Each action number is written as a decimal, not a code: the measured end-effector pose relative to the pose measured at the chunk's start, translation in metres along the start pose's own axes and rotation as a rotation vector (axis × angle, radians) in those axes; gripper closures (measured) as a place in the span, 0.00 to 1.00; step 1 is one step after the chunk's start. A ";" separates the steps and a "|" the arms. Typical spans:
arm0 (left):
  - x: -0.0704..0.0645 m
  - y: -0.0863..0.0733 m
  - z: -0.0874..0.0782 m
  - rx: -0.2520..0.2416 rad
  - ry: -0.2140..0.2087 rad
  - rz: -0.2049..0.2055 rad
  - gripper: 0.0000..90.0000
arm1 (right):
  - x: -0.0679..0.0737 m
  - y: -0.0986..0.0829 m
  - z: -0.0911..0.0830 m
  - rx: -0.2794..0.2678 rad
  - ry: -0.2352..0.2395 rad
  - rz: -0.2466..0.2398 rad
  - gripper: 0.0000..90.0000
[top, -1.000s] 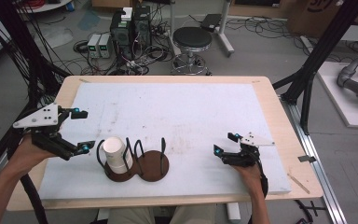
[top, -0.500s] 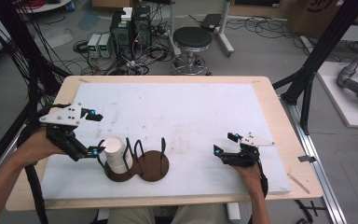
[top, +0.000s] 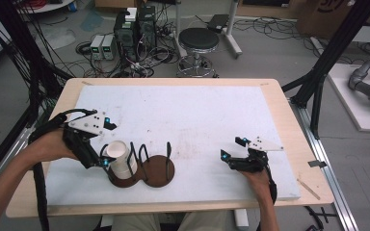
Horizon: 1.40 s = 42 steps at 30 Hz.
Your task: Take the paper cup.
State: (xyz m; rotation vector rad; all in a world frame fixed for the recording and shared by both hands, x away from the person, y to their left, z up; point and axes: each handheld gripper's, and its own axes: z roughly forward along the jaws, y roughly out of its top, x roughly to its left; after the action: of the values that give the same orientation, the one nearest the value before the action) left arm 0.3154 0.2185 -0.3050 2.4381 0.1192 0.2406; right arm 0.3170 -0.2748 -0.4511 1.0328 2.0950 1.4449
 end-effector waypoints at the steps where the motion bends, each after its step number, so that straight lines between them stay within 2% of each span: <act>1: 0.000 0.001 0.001 0.016 -0.004 0.003 0.02 | 0.000 0.000 0.000 0.000 0.001 0.000 0.17; 4: -0.001 0.004 0.007 0.070 -0.017 0.020 0.02 | 0.000 0.000 0.000 0.002 0.002 0.005 0.17; 5: -0.001 0.004 0.007 0.070 -0.017 0.020 0.02 | 0.000 0.000 0.000 0.005 0.002 0.009 0.17; 6: -0.001 0.006 0.011 0.110 -0.021 0.034 0.02 | 0.000 0.000 0.000 0.004 0.003 0.006 0.17; 8: 0.000 0.007 0.013 0.132 -0.040 0.035 0.05 | 0.000 0.000 0.000 0.007 0.002 0.009 0.17; 10: 0.000 0.008 0.017 0.137 -0.046 0.050 0.11 | 0.000 0.000 0.000 0.006 0.003 0.009 0.17; 14: -0.001 0.009 0.021 0.130 -0.048 0.052 0.12 | -0.001 0.000 0.000 0.003 0.005 0.010 0.17; 17: 0.000 0.008 0.022 0.147 -0.053 0.058 0.12 | 0.000 0.000 0.000 0.007 0.007 0.013 0.17; 19: 0.000 0.007 0.025 0.163 -0.057 0.047 0.12 | 0.000 0.000 0.000 0.005 0.007 0.011 0.17; 25: 0.000 0.007 0.030 0.194 -0.056 0.068 0.13 | -0.001 0.000 0.000 0.008 0.005 0.010 0.17; 32: 0.002 0.006 0.033 0.218 -0.043 0.051 0.18 | 0.000 0.000 0.000 0.006 0.005 0.010 0.17; 33: 0.001 0.006 0.033 0.211 -0.046 0.040 0.19 | -0.001 0.000 0.000 0.006 0.005 0.009 0.17; 42: 0.002 0.007 0.031 0.209 -0.070 0.027 0.32 | -0.001 0.000 0.000 0.005 0.004 0.009 0.17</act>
State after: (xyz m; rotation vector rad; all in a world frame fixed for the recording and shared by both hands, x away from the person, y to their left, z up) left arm 0.3236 0.1944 -0.3237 2.6538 0.0842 0.1610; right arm 0.3178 -0.2751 -0.4511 1.0434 2.1009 1.4481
